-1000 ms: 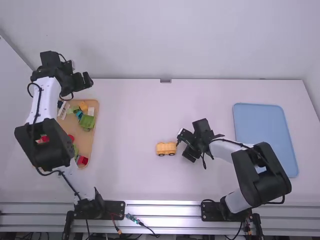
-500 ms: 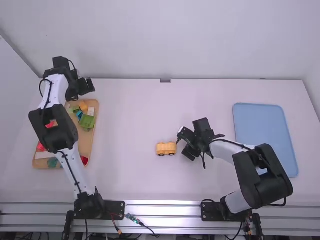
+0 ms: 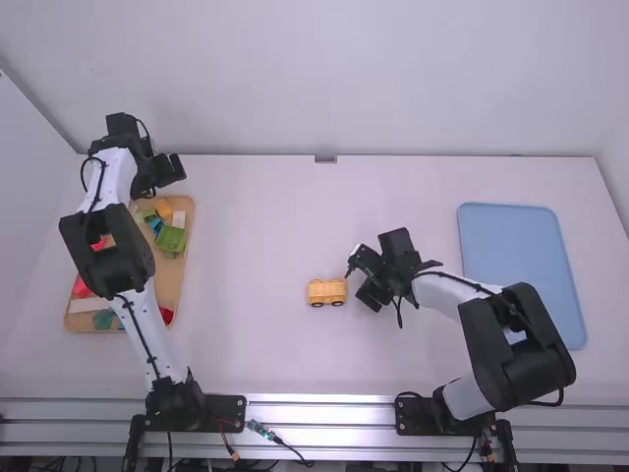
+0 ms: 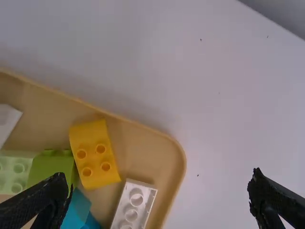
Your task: Assemble lego blocks to make yellow taxi
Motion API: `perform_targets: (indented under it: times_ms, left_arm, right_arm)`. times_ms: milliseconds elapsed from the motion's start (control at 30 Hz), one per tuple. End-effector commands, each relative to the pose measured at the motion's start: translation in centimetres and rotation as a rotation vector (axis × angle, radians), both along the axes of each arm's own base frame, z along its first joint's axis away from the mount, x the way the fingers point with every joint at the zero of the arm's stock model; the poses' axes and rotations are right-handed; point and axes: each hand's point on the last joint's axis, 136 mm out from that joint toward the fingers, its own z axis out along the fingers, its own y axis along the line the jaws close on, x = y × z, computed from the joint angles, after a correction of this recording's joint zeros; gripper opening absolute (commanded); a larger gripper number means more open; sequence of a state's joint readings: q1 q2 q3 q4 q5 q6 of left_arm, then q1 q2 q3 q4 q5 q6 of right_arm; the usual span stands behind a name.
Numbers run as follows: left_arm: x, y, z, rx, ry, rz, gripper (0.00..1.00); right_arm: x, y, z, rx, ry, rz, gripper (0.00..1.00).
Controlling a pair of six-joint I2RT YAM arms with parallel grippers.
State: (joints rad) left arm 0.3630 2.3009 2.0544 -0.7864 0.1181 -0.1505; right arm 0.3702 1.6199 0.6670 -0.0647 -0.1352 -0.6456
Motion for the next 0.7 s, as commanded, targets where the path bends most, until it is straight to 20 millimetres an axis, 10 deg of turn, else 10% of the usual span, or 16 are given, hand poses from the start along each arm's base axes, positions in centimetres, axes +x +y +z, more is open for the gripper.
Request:
perform_targets:
  times_ms: [0, 667]
  left_arm:
    - [0.2, 0.6, 0.3, 0.004, -0.006, 0.086, 0.99]
    - [-1.7, 2.2, -3.7, 0.038, 0.051, 0.272, 0.85]
  right_arm:
    - [1.2, 0.6, 1.6, 0.023, -0.043, -0.013, 0.99]
    - [1.1, 0.5, 1.6, 0.021, -0.043, -0.009, 0.99]
